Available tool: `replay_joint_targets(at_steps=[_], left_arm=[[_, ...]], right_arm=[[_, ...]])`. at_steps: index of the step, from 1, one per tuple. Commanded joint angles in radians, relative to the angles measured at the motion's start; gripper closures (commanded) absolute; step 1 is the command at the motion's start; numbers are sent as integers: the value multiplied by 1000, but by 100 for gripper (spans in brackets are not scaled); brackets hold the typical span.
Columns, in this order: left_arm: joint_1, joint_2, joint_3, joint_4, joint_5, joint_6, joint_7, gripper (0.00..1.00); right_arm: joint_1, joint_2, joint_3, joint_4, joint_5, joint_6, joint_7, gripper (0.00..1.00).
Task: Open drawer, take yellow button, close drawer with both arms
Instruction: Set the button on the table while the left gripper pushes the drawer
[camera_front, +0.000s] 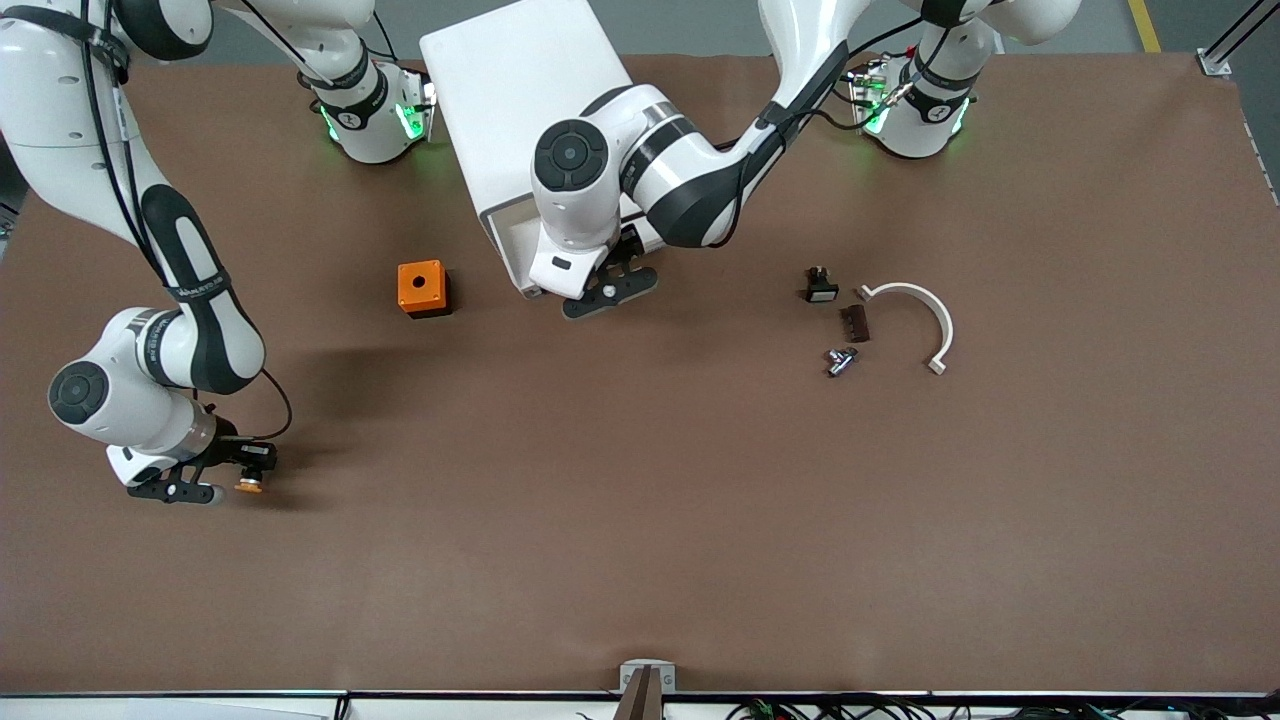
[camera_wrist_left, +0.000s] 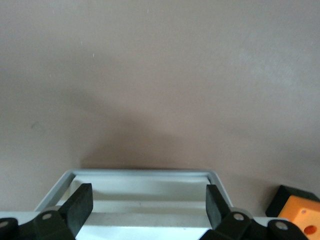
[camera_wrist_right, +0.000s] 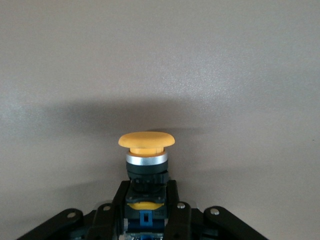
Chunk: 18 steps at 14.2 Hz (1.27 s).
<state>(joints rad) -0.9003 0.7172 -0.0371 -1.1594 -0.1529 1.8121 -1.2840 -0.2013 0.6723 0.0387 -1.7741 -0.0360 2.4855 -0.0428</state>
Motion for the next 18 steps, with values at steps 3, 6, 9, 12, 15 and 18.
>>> replay_joint_targets(at_steps=[3, 6, 9, 12, 15, 18], left_arm=[[-23, -1, 0, -3, -89, -20, -44, 1], [-35, 4, -1, -8, -157, -20, -49, 1], [-46, 13, -1, -11, -212, -20, -52, 1], [-46, 25, -1, -11, -273, -19, -98, 1], [-45, 33, -1, -11, -342, -17, -103, 1], [-45, 41, 0, -13, -362, -16, -103, 1]], right_arm=[[-21, 21, 23, 25, -9, -11, -26, 2], [-18, 13, 23, 27, -10, -19, -28, 0], [-10, -37, 29, 39, -7, -110, -22, 0], [-1, -112, 35, 82, 4, -299, -11, 0], [54, -227, 33, 113, 4, -501, 110, 0], [109, -330, 33, 140, 4, -672, 193, 0]])
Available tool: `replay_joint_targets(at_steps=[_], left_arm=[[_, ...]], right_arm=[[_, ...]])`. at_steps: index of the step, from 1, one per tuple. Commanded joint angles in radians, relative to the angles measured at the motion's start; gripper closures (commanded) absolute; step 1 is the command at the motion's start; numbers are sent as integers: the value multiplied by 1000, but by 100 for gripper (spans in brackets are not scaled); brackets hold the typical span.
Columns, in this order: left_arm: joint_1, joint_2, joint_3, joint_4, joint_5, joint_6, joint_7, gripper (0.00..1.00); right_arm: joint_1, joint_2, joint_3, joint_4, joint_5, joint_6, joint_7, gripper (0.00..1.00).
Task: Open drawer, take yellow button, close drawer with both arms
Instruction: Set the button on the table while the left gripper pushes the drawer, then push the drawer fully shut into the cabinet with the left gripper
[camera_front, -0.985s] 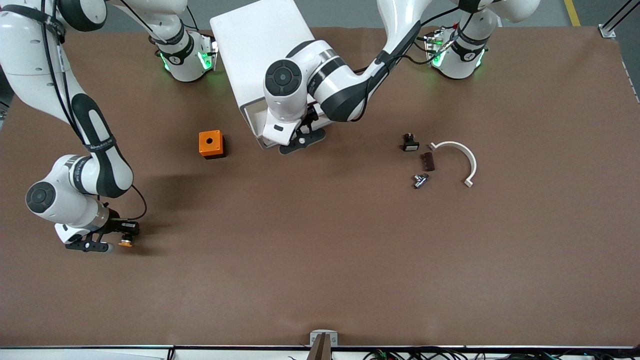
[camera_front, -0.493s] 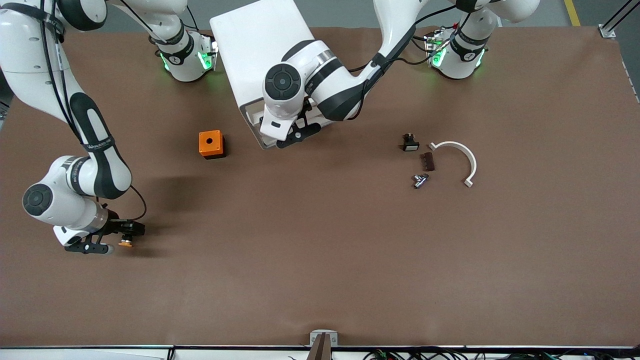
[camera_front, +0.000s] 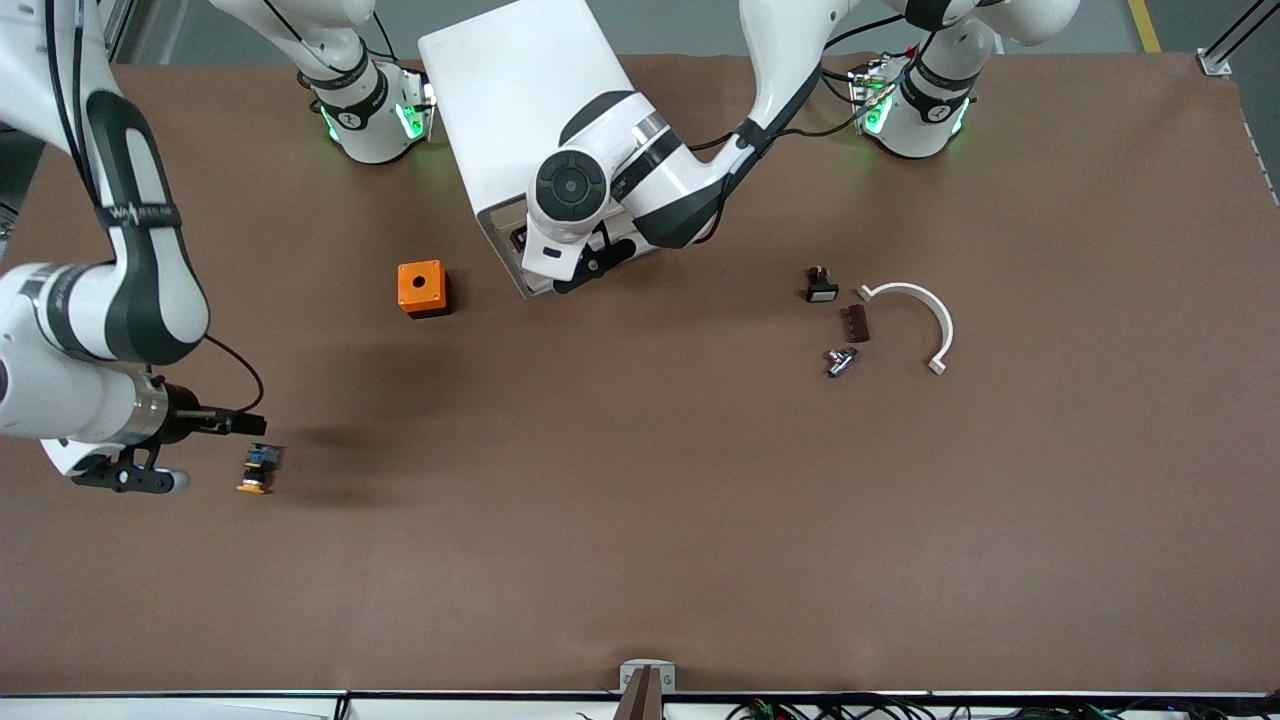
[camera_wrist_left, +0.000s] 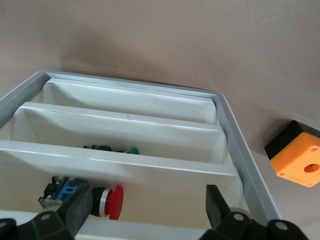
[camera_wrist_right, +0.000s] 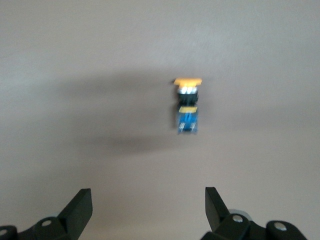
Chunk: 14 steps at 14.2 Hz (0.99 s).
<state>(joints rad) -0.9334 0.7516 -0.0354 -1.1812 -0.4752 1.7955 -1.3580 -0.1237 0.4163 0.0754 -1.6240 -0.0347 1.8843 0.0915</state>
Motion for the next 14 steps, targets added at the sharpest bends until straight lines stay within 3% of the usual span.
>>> replay_joint_targets(at_steps=[1, 6, 10, 14], left_arm=[[-10, 6, -3, 6, -42, 2, -27, 1], [10, -4, 0, 8, -30, 2, -7, 1], [39, -27, 32, 15, 7, 1, -24, 1], [89, -121, 71, 15, 79, -5, -16, 1]], right_arm=[[53, -111, -3, -10, 4, -103, 74, 0], [131, -247, -3, -8, 3, -217, 125, 0], [153, -248, -3, 120, 3, -330, 114, 0], [170, -245, -6, 136, -7, -336, 111, 0]])
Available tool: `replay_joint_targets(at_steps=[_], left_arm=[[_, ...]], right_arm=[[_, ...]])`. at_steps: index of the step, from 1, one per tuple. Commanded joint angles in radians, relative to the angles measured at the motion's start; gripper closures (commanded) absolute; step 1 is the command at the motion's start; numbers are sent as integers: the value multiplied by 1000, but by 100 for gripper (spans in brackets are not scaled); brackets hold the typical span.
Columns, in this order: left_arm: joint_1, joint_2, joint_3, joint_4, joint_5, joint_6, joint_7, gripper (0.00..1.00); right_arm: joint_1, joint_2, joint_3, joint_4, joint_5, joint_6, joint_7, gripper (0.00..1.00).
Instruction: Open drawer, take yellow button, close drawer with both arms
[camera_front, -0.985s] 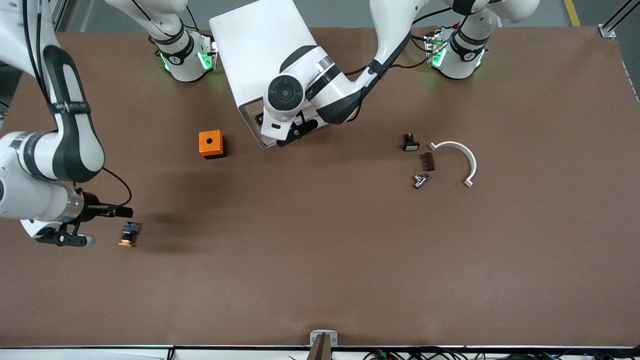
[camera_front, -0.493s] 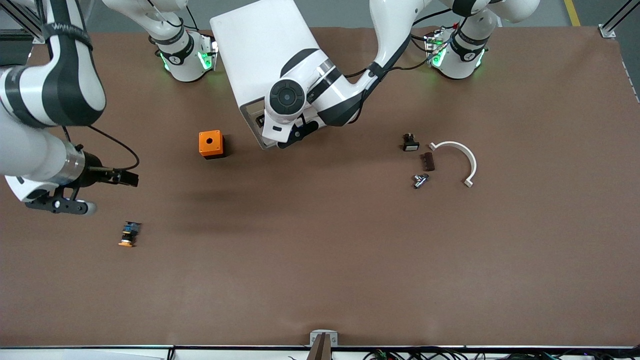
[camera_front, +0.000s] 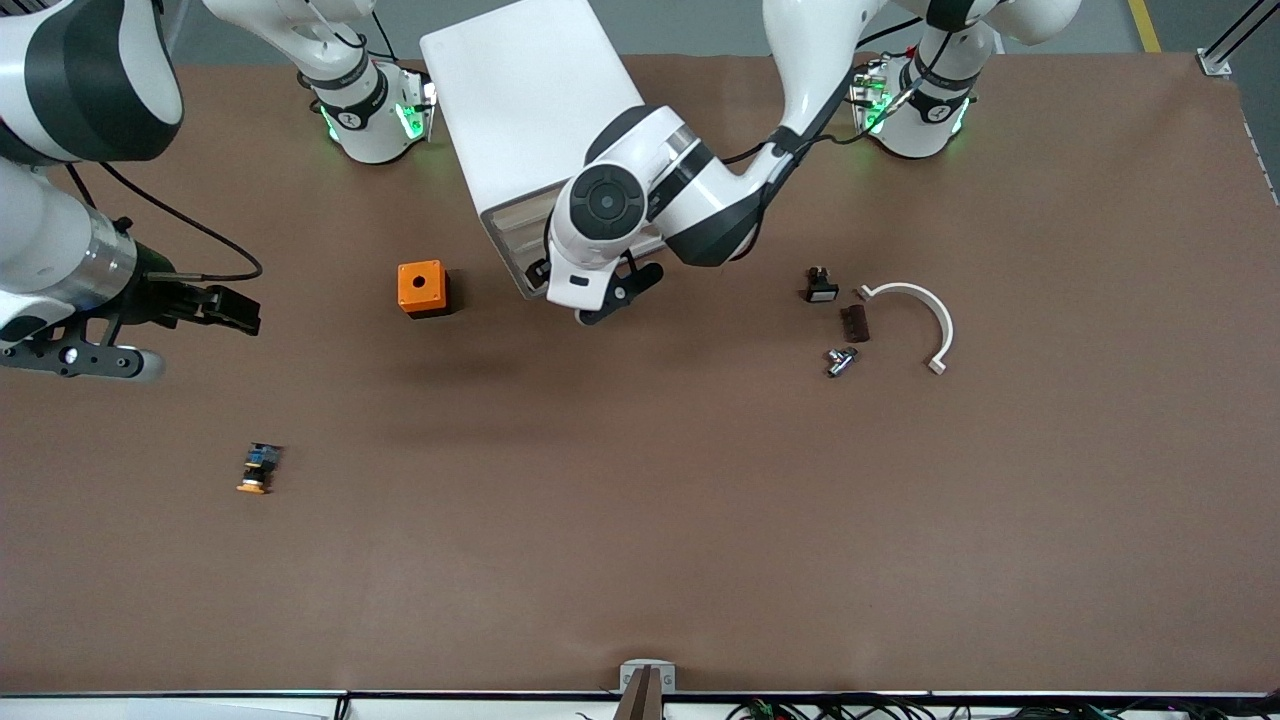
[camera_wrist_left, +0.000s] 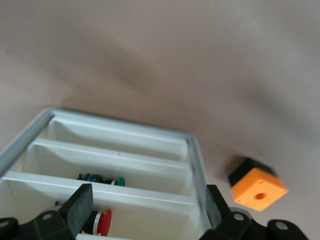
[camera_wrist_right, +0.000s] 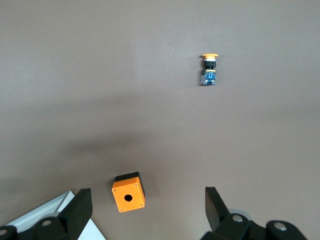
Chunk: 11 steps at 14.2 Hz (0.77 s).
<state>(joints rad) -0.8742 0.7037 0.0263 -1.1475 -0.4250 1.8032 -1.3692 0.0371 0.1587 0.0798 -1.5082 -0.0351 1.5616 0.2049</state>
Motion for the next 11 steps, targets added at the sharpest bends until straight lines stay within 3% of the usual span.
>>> replay_joint_targets(at_steps=[1, 6, 11], left_arm=[[52, -102, 10, -18, 31, -34, -2, 1], [128, -263, 10, -18, 137, -228, 111, 1], [309, -413, 9, -20, 135, -418, 345, 1]], right_arm=[[6, 16, -12, 20, -5, -12, -2, 0], [0, 22, -15, 32, 0, -9, 1, 0], [-9, 25, -18, 66, -20, -14, 2, 0]])
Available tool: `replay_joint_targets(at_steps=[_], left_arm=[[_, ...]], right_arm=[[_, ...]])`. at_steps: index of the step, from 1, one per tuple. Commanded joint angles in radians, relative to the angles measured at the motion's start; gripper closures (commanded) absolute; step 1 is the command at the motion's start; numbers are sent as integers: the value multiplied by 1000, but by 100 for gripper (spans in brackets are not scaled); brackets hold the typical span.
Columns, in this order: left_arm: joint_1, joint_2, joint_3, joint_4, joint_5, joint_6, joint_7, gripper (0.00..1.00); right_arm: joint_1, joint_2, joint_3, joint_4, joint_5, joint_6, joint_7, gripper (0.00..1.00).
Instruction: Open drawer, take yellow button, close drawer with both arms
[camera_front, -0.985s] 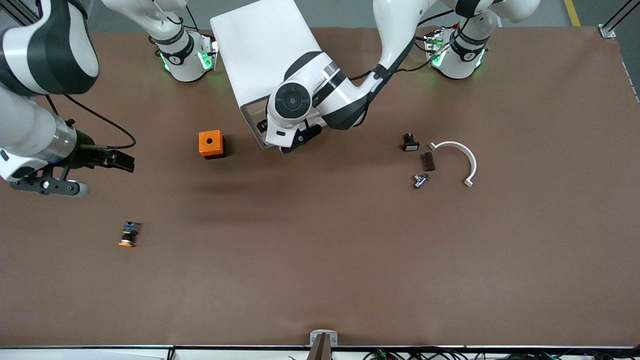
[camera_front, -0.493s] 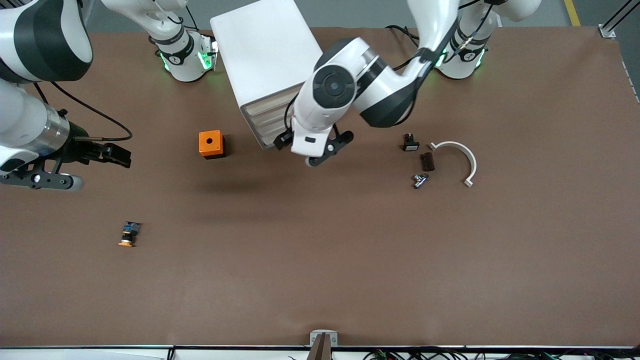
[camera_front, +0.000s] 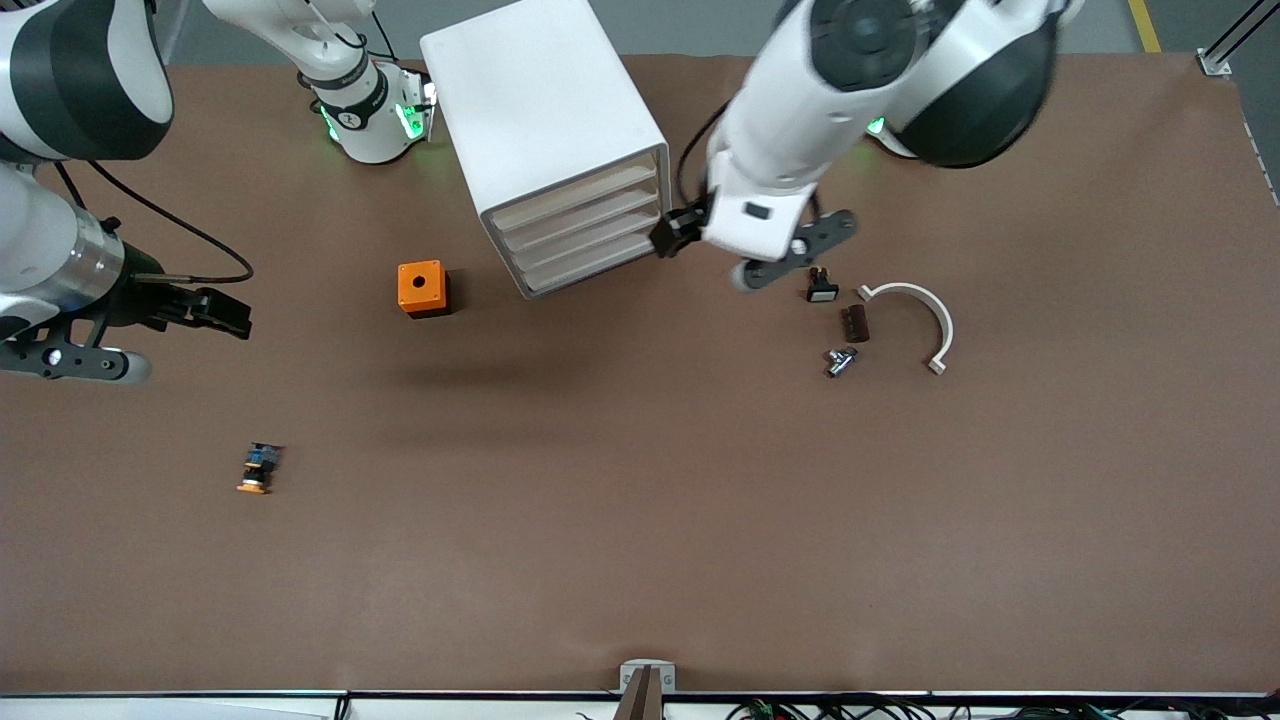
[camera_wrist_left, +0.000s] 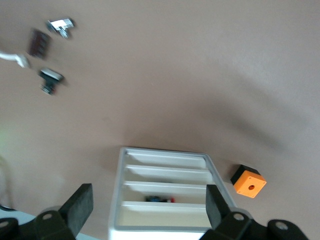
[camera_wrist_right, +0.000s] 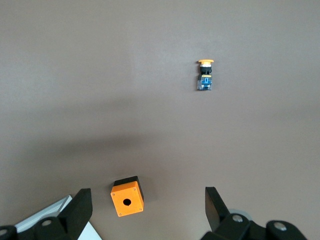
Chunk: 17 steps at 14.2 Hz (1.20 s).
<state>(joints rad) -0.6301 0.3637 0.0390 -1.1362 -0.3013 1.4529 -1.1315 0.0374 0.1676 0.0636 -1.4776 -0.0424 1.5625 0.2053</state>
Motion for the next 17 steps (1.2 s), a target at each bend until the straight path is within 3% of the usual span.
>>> replay_joint_targets(at_steps=[1, 5, 8, 14, 17], left_arm=[[104, -101, -4, -33, 11, -118, 178, 1], [294, -161, -2, -36, 16, -294, 491, 1], [362, -189, -8, -49, 134, -342, 691, 1], [513, -244, -8, -151, 168, -307, 933, 1], [524, -317, -10, -297, 206, -188, 976, 1]], right_arm=[[-30, 15, -2, 37, -4, -16, 0, 0], [-51, 13, 1, 59, 4, -19, 0, 0], [-42, 12, 5, 49, 4, -61, 17, 0], [-48, -30, 2, 22, 53, -84, 17, 0], [-50, -33, 2, 22, 55, -94, 17, 0]])
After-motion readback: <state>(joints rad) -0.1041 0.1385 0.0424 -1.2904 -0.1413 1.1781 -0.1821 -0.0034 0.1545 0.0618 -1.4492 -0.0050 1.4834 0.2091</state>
